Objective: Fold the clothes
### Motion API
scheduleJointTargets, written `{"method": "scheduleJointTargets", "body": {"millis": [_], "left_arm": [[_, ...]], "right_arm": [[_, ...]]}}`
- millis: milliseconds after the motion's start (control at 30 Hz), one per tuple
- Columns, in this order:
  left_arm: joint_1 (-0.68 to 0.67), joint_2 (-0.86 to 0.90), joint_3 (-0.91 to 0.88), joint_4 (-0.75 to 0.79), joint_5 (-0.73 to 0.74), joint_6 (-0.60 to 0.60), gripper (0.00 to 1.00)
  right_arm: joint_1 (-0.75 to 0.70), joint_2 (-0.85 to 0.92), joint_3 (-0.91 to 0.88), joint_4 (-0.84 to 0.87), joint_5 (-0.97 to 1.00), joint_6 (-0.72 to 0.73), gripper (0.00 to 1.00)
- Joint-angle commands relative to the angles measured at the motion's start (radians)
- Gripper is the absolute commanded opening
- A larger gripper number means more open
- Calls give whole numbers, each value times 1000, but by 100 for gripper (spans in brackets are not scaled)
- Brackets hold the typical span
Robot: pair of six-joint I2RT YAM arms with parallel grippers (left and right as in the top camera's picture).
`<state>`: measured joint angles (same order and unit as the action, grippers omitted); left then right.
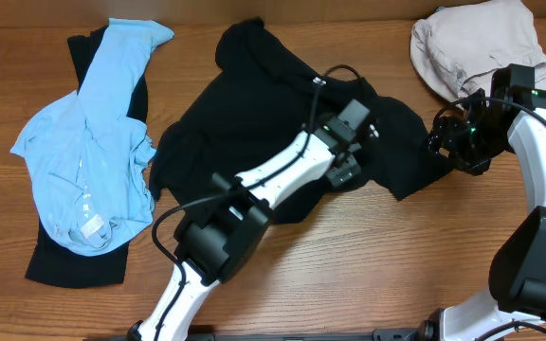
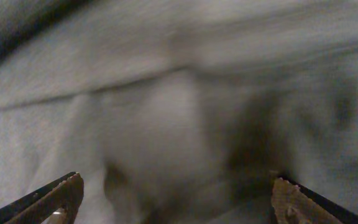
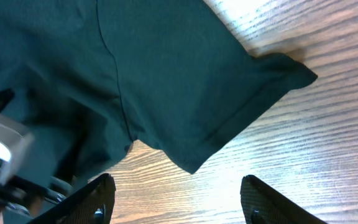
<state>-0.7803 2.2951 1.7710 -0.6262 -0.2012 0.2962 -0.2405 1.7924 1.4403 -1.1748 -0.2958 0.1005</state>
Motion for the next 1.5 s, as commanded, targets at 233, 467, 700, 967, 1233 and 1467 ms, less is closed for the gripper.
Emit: {"method": "scheduleJointTargets", "body": {"millis": [233, 467, 700, 967, 1233, 1467], "left_arm": [[-23, 32, 247, -385, -58, -201, 100], [14, 15, 624, -892, 26, -364, 100], [36, -73, 652, -1064, 23, -534, 100], [34, -276, 424, -1063, 26, -620, 100], [37, -480, -163, -837, 123, -694, 100], [63, -543, -506, -629, 249, -678, 95]], "right_arm": [[3, -31, 31, 12, 6, -4, 70], [4, -31, 31, 14, 5, -3, 70], [4, -31, 31, 14, -3, -3, 70], [4, -31, 31, 18, -13, -3, 70], [4, -31, 31, 35, -22, -3, 72], [4, -31, 31, 37, -21, 2, 72]]}}
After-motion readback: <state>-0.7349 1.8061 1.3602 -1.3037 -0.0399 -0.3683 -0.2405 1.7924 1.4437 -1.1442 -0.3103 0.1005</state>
